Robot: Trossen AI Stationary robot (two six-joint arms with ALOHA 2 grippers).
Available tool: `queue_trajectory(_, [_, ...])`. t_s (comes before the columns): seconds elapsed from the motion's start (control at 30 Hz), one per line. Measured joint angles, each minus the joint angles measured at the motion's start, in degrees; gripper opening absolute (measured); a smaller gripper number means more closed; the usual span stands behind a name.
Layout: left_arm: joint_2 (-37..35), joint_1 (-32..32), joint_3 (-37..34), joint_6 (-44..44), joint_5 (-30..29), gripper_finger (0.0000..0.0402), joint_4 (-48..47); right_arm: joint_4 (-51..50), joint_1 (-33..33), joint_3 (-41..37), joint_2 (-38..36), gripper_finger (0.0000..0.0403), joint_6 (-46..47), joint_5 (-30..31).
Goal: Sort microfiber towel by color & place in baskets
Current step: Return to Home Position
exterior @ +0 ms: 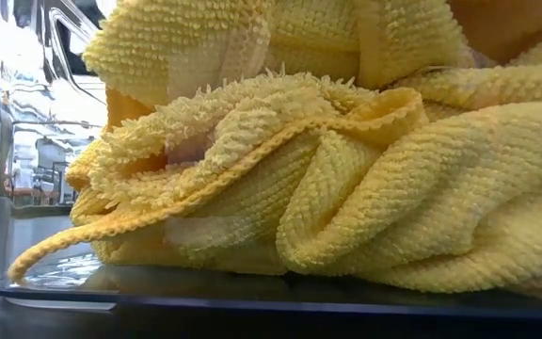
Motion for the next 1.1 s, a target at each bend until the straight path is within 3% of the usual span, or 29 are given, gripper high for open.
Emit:
queue_trajectory(0.43, [-0.19, -1.82, -15.76, -6.28, -1.78, 0.0352, 19.53, 18.19, 0.02, -16.62, -0.81, 0.0242, 0.79, -1.56])
queue_trajectory(0.7, [-0.17, -3.13, -20.89, -3.68, -2.42, 0.0352, 21.94, 35.83, 0.04, -26.78, -0.83, 0.0242, 4.99, 3.52])
queue_trajectory(0.87, [-0.17, -3.25, -26.18, -2.76, -2.37, 0.0352, 26.38, 36.59, 0.04, -34.45, -0.83, 0.0242, 10.36, 4.25])
queue_trajectory(1.1, [-0.18, -3.23, -33.38, -2.82, -2.13, 0.0352, 33.06, 48.07, 0.04, -42.47, -0.66, 0.0242, 17.06, 5.49])
